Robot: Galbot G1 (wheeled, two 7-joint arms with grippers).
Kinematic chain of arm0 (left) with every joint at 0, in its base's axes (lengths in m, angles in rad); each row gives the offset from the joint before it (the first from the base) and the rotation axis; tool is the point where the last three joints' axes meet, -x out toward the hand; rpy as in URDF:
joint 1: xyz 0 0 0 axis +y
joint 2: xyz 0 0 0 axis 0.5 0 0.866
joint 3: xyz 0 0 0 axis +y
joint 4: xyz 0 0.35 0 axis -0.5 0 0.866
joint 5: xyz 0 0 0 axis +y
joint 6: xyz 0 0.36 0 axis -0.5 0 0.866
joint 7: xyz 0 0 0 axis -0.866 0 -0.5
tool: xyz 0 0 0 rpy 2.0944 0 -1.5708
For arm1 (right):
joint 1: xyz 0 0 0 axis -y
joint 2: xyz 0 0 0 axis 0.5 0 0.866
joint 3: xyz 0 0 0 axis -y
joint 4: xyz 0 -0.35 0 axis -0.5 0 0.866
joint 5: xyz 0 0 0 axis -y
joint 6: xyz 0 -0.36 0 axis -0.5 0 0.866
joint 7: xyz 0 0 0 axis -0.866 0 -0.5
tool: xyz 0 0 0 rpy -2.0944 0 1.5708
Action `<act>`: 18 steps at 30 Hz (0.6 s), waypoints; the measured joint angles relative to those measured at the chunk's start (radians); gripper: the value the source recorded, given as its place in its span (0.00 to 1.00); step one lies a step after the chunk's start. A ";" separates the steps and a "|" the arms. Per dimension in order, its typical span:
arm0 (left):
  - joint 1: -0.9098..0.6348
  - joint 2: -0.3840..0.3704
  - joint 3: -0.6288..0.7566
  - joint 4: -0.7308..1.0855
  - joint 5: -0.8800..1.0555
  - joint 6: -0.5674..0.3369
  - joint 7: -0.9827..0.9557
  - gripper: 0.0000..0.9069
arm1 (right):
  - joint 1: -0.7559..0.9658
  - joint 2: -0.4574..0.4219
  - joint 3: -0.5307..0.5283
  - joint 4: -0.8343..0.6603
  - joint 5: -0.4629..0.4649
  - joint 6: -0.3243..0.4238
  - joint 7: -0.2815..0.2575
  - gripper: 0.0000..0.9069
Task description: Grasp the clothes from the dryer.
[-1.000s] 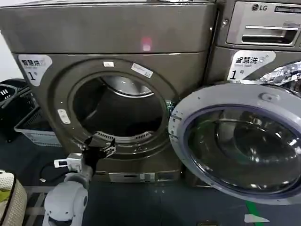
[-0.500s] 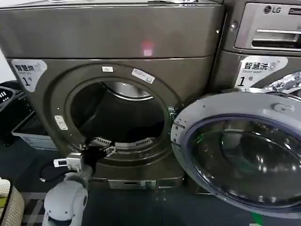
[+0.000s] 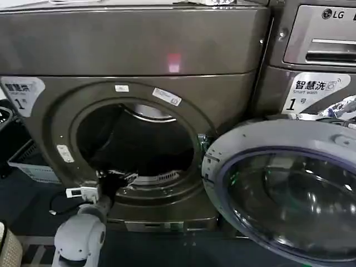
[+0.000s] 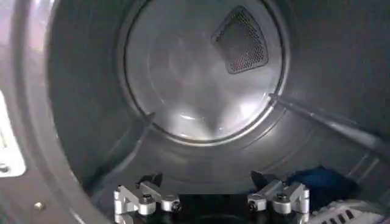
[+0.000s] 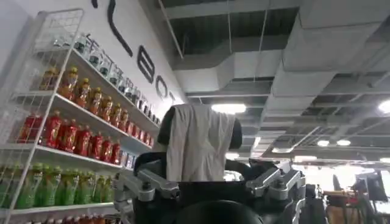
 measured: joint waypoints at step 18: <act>0.005 -0.006 0.015 0.000 0.014 0.000 0.001 1.00 | -0.008 0.009 0.011 -0.010 0.001 0.006 -0.001 1.00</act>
